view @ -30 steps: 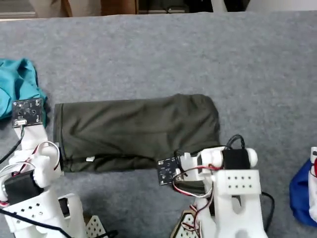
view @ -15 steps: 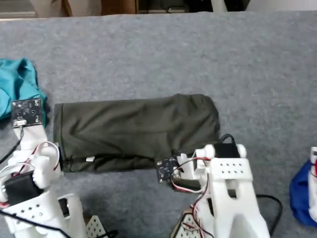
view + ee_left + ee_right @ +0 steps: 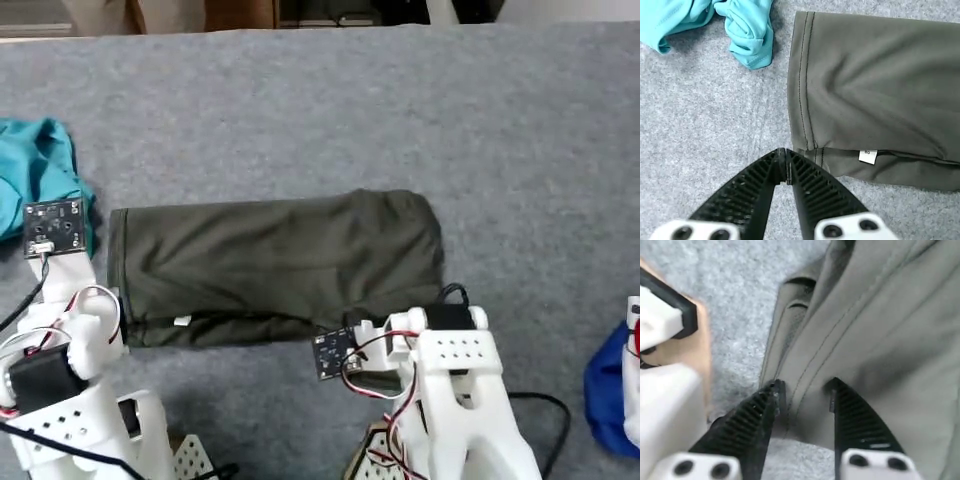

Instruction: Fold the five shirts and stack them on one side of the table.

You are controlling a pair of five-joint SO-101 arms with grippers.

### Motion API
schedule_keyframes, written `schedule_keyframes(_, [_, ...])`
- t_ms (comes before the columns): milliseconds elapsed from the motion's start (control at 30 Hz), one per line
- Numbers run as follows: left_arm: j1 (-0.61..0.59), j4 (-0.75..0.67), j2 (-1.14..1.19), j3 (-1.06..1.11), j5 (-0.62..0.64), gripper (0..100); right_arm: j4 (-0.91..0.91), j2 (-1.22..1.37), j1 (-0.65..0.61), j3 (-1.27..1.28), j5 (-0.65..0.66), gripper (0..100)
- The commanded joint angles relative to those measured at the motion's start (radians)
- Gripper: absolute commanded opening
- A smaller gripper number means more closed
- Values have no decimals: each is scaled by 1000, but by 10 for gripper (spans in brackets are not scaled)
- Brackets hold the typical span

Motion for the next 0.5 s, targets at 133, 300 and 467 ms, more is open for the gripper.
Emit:
schedule_keyframes(133, [-2, -14, -4, -5, -6, 25, -35, 25, -10, 50, 2, 157])
schedule_keyframes(300, [-3, -12, -4, -9, -6, 25, -52, 25, -10, 50, -77, 45])
schedule_keyframes(467, [-3, -12, -5, -11, -9, 25, -54, 24, -10, 39, -121, 6])
